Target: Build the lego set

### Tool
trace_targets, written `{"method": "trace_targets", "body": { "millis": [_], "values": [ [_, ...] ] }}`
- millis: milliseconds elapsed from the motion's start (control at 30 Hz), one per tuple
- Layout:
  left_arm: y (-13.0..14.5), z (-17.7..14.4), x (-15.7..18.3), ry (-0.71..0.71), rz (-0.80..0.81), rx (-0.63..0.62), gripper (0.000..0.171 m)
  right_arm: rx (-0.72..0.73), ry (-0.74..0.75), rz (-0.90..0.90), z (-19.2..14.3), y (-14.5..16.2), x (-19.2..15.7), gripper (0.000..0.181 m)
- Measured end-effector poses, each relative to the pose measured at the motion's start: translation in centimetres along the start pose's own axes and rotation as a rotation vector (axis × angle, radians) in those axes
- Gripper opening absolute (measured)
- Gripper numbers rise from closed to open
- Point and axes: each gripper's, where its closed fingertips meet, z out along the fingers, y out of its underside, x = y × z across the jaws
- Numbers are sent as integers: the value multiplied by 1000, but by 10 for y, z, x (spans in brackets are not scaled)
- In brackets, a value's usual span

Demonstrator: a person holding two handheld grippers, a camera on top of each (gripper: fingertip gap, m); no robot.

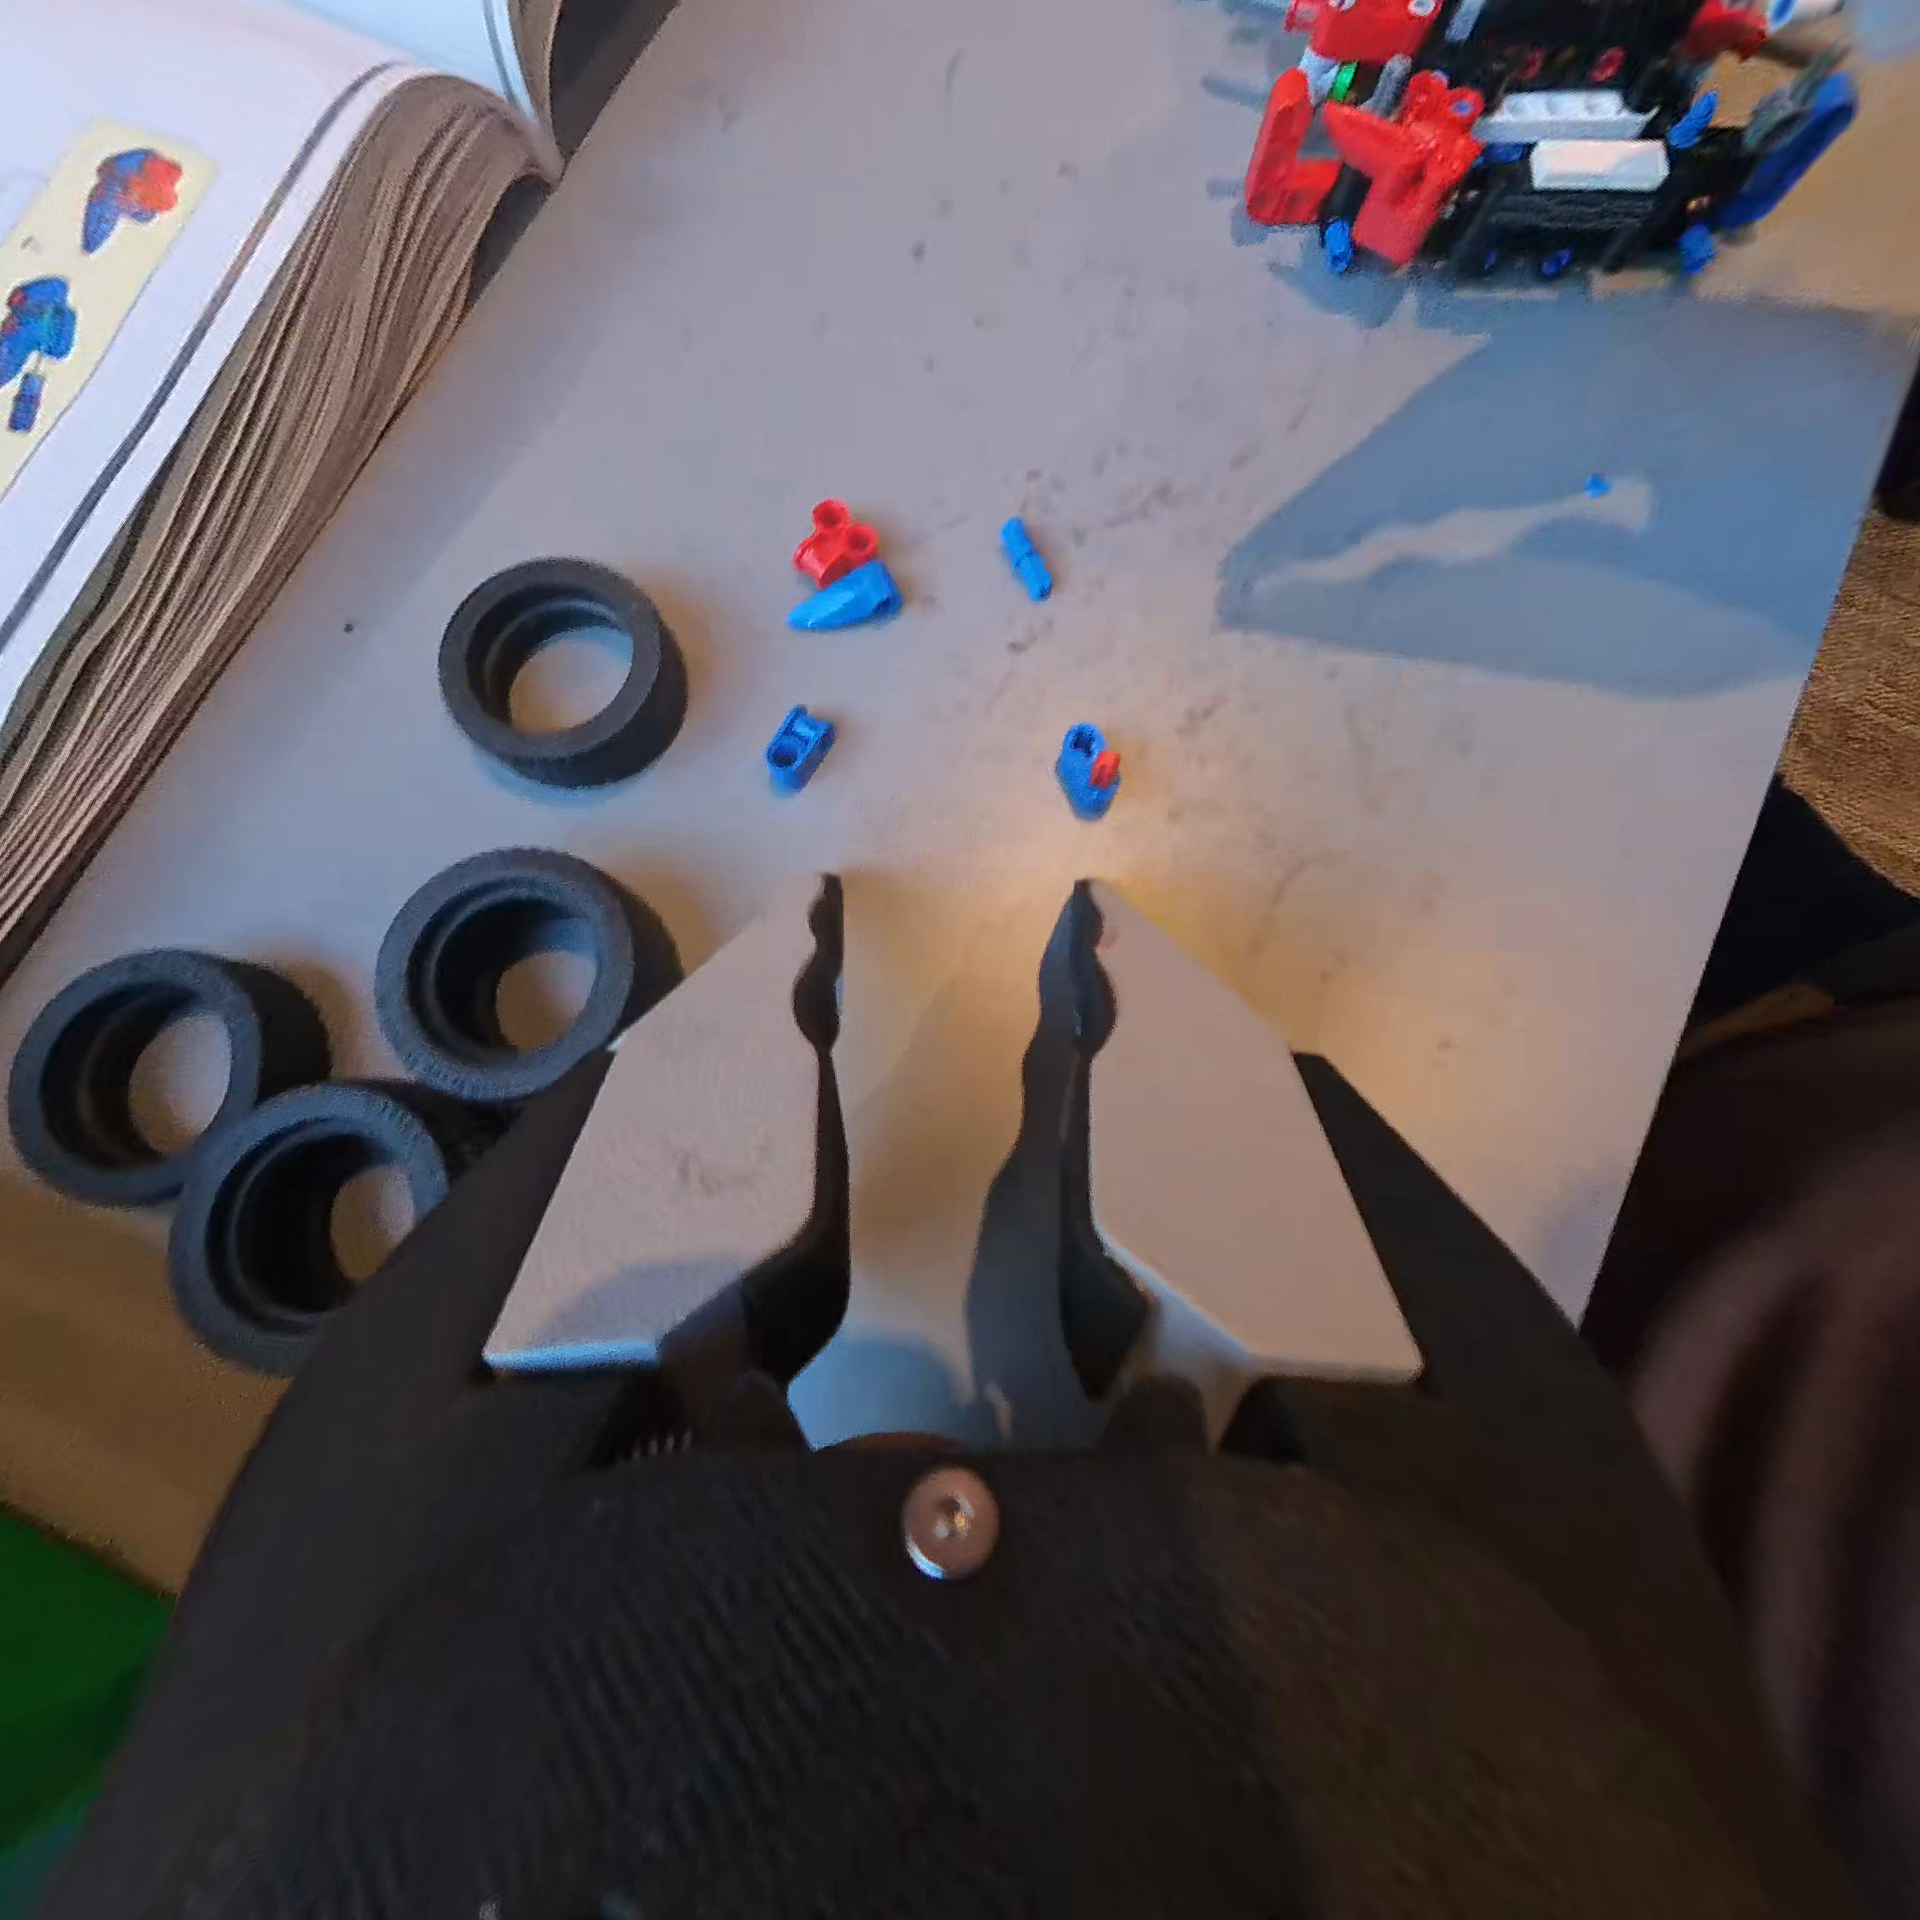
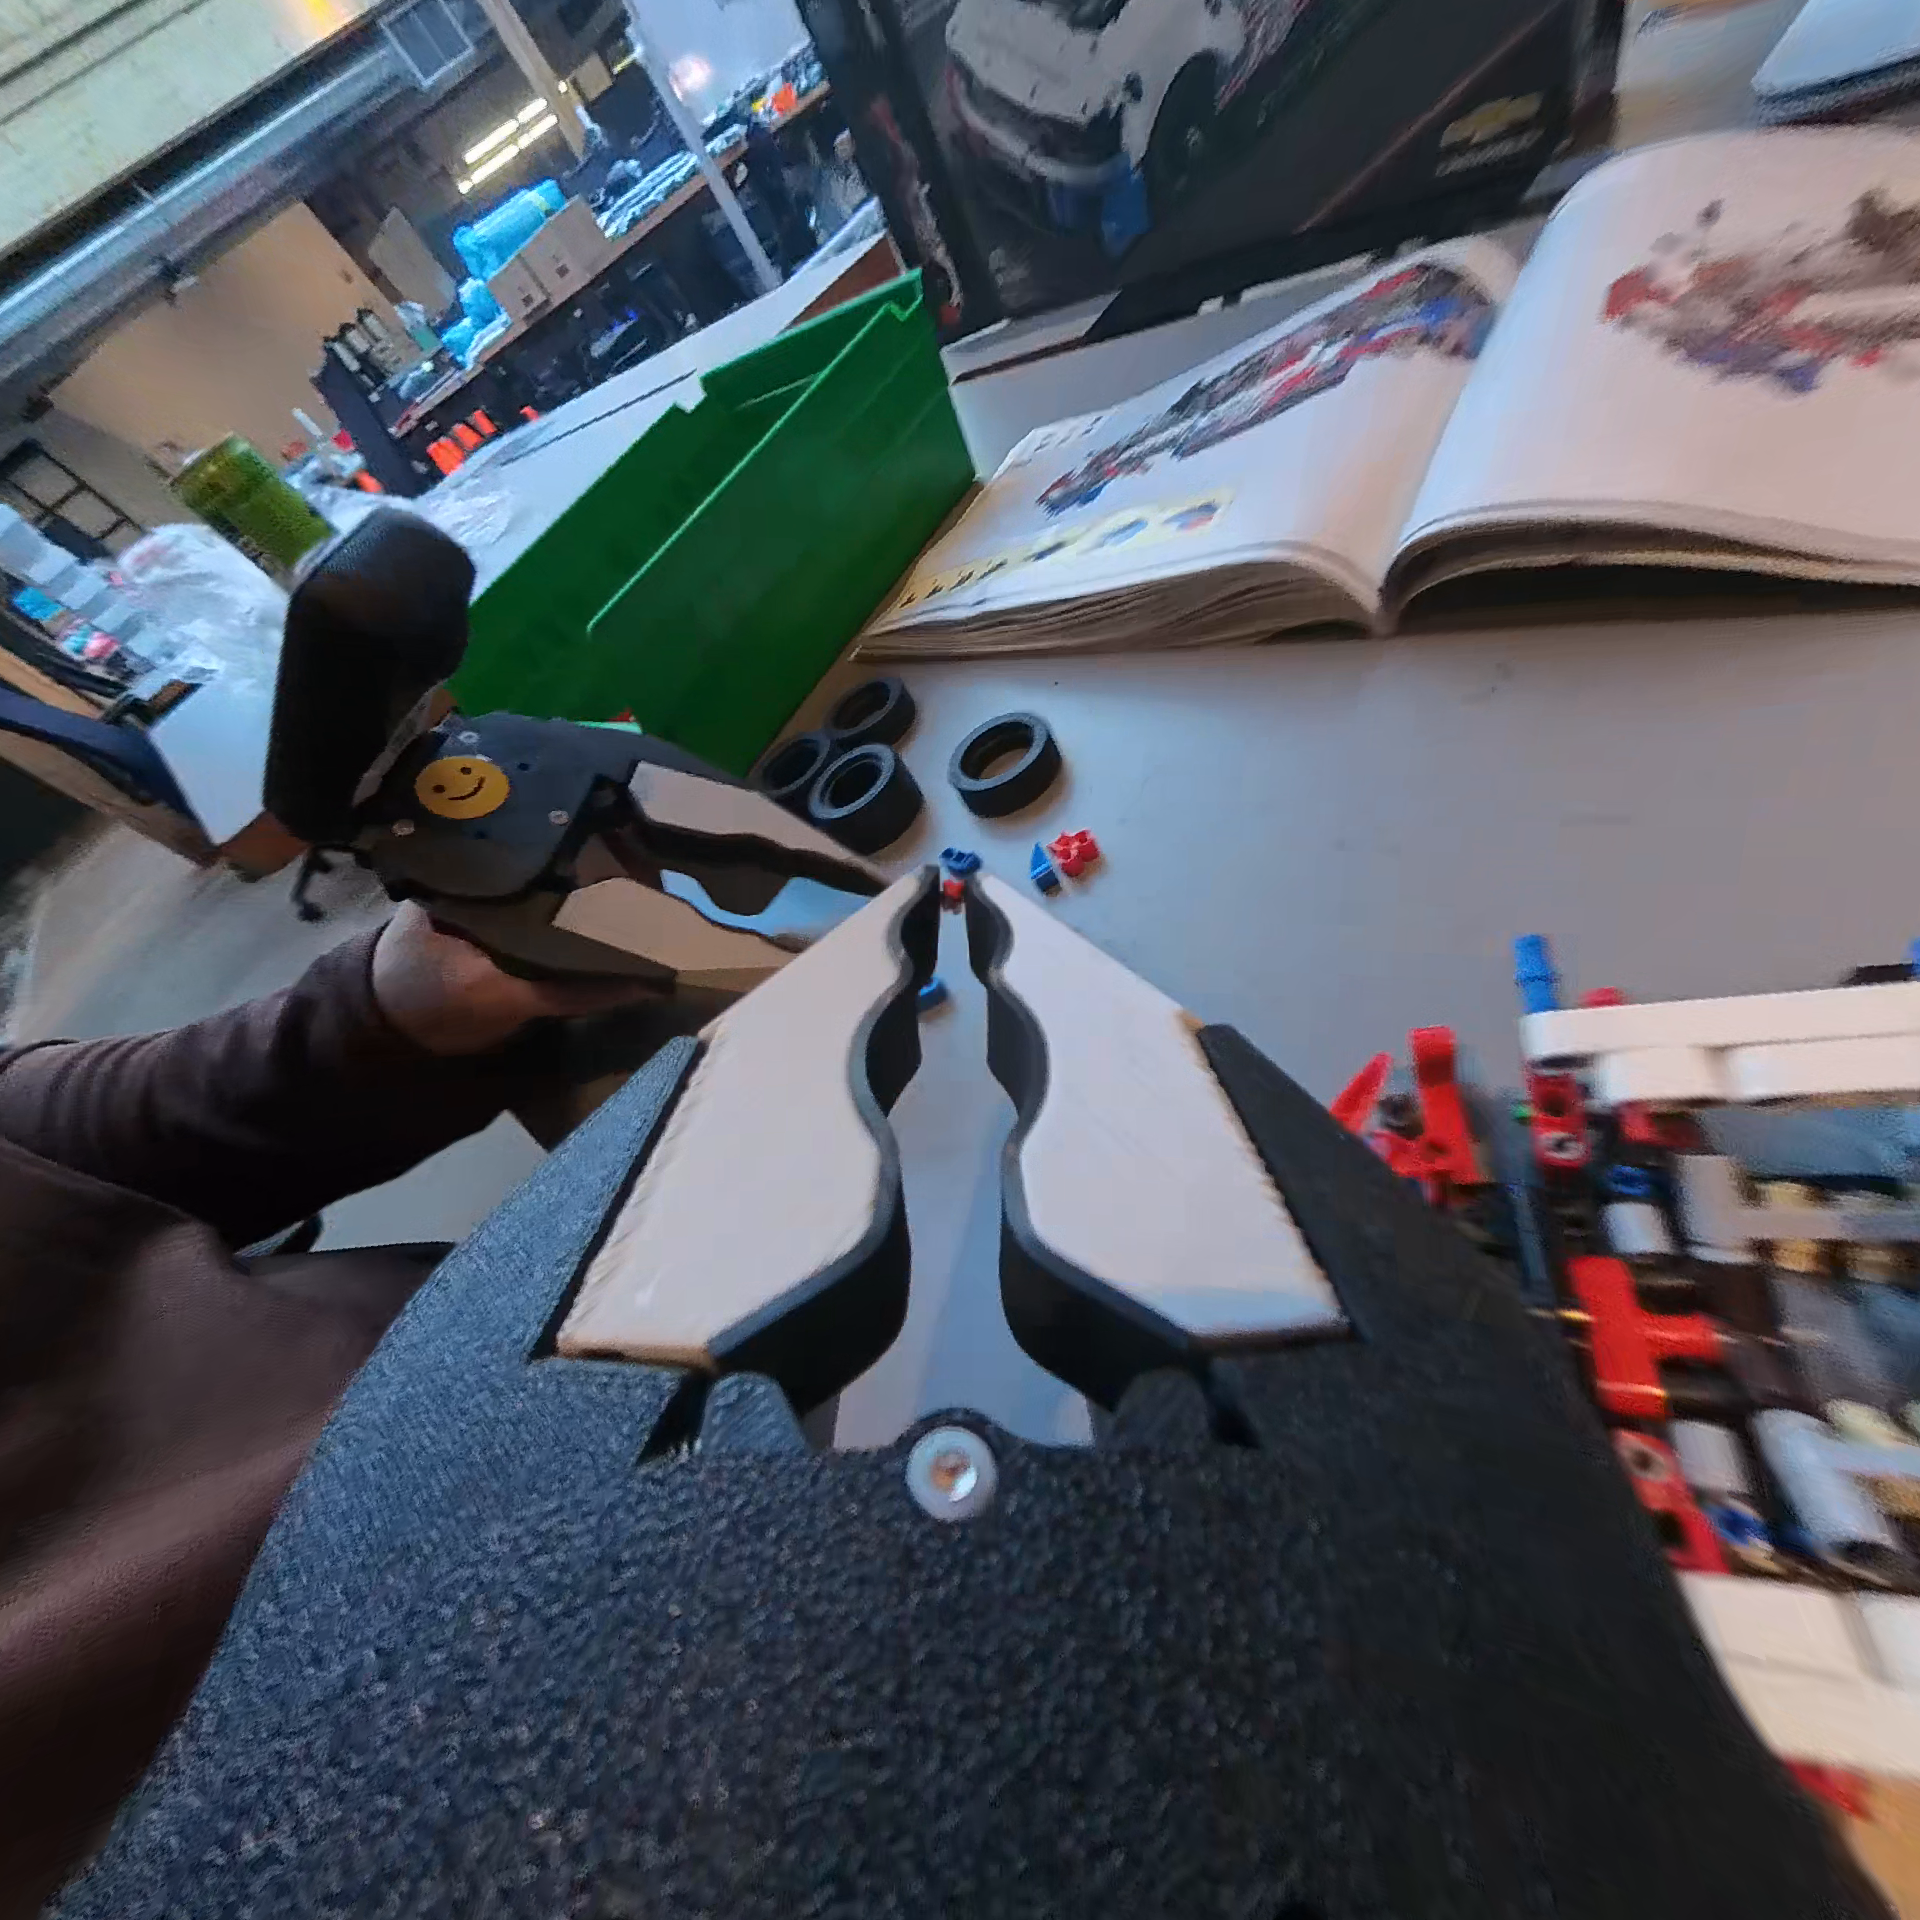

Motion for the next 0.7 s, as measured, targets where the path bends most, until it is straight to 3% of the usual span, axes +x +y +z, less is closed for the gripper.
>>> {"method": "trace_targets", "body": {
  "millis": [233, 433, 533, 700],
  "values": [
    [-7, 7, 23, 50, 39, 13, 40, 19, 53, -18, -20, -9, 15, 4],
    [-18, 18, 32, 72, 73, 15, 22, -52, 4, -27, -6, 19, 2, 4],
    [-19, 19, 30, 79, 102, 17, 4, -105, -42, -37, 6, 33, -7, 4],
    [-15, 15, 34, 157, 212, 22, 7, -187, -143, -28, 25, 50, -21, 4]
  ]
}}
